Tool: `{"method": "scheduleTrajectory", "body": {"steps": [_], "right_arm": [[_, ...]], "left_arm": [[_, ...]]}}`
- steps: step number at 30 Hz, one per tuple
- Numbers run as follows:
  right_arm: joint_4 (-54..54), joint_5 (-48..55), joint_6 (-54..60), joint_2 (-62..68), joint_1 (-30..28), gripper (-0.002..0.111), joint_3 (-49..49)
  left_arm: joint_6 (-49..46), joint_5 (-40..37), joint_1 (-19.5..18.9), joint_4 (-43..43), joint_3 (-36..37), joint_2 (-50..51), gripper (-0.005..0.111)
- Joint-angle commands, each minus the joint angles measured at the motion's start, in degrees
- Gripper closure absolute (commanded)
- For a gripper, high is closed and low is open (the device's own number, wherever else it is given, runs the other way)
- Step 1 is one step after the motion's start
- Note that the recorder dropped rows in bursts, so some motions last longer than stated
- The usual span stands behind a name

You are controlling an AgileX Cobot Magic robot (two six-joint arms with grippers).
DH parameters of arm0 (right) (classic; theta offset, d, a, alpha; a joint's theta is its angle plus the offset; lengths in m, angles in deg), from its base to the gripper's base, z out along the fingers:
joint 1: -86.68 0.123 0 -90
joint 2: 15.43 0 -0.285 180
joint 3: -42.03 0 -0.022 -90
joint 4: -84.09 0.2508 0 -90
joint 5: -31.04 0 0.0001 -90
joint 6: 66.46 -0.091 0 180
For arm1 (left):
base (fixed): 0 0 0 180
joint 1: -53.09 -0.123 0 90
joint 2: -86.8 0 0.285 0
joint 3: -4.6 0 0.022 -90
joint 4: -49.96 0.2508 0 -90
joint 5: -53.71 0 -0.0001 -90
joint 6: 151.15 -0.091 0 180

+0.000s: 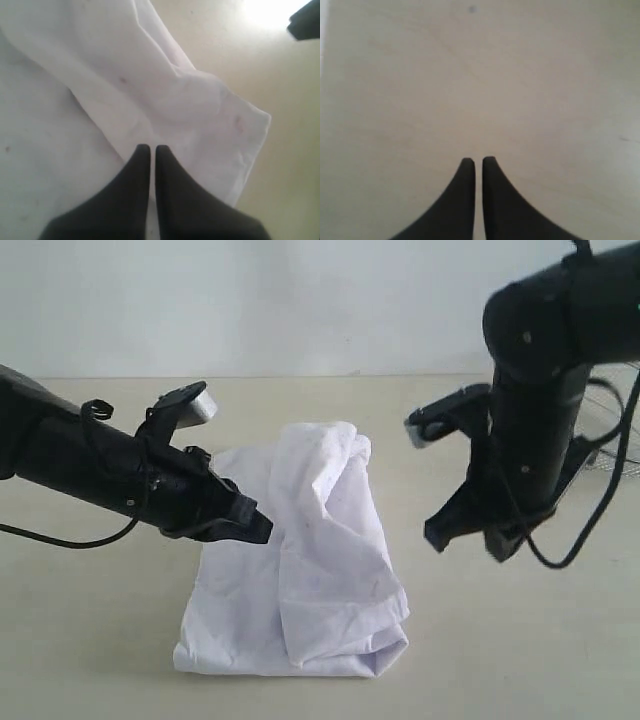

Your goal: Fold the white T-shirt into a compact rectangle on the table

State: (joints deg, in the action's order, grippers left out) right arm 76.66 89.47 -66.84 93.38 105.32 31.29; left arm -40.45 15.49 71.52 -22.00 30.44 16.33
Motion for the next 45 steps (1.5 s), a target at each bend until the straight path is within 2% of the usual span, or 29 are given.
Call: {"method": "scheduleTrajectory", "body": {"steps": [1, 9, 18, 21, 28, 38, 45], "right_arm": [[10.12, -11.73, 3.07, -0.49, 0.31, 0.108, -6.31], [15.53, -18.58, 5.05, -0.39, 3.75, 0.108, -8.36], [16.54, -18.45, 5.06, 2.83, 4.89, 0.108, -8.36], [20.8, -18.33, 7.98, 3.59, 4.89, 0.108, -8.36], [26.63, -18.18, 12.55, 3.49, 6.46, 0.108, -7.97], [26.4, -15.32, 12.55, 1.69, 7.68, 0.108, -3.87], [29.09, -14.99, 14.19, 0.9, 7.91, 0.108, -1.9]], "left_arm": [[1.26, 0.28, 0.26, 0.75, -0.22, -0.43, 0.102], [6.96, 2.31, 0.1, 7.45, -0.22, -3.15, 0.102], [23.66, 4.15, -0.13, 26.04, -0.22, -9.31, 0.102], [26.77, 4.15, -0.13, 29.64, -0.22, -10.43, 0.102], [27.45, 5.21, -0.26, 30.48, 1.5, -12.99, 0.102], [28.22, 5.42, -6.56, 30.89, 6.64, -16.76, 0.102], [28.66, 5.42, -6.92, 30.65, 8.17, -17.74, 0.102]]}}
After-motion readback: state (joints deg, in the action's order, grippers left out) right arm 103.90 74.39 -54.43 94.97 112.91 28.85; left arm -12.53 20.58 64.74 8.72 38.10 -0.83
